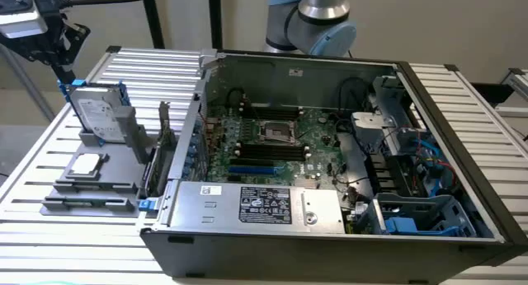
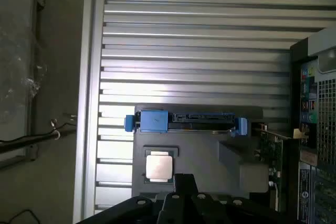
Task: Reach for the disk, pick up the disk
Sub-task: 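Reach for the disk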
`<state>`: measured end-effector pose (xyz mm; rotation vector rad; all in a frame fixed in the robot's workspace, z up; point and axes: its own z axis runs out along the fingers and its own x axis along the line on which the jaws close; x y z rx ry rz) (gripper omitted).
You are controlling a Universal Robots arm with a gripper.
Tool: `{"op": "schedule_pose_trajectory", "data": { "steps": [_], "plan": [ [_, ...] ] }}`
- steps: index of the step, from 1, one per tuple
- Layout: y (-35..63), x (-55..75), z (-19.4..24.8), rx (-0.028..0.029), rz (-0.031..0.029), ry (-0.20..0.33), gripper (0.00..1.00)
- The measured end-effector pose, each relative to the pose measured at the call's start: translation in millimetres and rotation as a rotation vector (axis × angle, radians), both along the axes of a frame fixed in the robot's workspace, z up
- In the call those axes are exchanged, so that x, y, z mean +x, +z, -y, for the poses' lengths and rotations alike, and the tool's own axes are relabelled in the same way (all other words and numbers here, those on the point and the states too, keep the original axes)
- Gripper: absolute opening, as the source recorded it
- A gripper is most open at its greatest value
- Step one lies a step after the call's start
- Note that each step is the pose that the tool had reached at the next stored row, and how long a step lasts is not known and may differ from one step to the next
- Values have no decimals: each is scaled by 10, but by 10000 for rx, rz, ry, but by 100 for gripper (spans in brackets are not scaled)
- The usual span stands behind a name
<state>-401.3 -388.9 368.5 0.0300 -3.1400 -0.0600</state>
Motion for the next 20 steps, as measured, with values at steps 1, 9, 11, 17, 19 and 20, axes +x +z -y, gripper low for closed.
{"op": "schedule_pose_trajectory", "data": {
  "steps": [1, 9, 11, 17, 19, 20],
  "plan": [
    [0, 0, 0, 0, 0, 0, 11],
    [0, 0, 0, 0, 0, 0, 11],
    [0, 0, 0, 0, 0, 1, 11],
    [0, -39, -67, 0, 15, 0, 11],
    [0, -64, -123, 0, 21, -1, 11],
    [0, -81, -150, 0, 24, 1, 11]
  ]
}}
